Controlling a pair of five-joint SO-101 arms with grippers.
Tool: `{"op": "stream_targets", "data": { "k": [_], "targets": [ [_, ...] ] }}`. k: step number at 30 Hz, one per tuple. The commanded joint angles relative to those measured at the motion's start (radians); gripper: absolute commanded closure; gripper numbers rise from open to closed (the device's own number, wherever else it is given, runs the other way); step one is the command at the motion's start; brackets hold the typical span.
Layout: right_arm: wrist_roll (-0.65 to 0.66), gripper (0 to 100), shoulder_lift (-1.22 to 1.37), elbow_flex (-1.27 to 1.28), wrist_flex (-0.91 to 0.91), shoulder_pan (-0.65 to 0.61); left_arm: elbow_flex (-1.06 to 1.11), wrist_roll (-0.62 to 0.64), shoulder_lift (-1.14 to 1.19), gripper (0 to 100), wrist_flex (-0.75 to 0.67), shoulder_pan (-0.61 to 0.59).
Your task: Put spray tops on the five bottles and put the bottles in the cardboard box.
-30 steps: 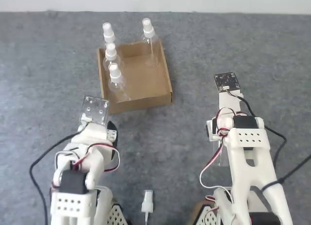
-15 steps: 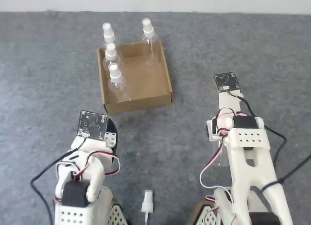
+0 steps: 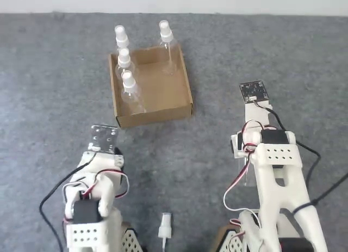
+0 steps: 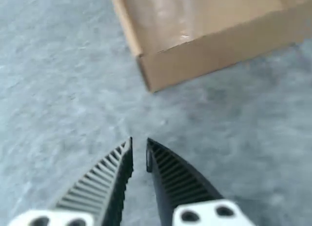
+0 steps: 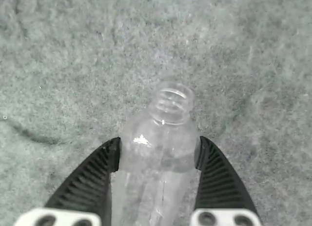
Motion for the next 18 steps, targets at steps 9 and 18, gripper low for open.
{"op": "stream_targets", "data": {
  "k": [9, 18],
  "targets": [
    [0.000, 93.6, -0.047, 0.023, -0.071, 0.016, -0.008, -0.008, -0.014, 96, -0.020, -0.115],
    [0.000, 93.6, -0.053, 0.038, -0.093, 0.016, -0.008, -0.006, -0.015, 96, 0.107, -0.117]
  ]
}}
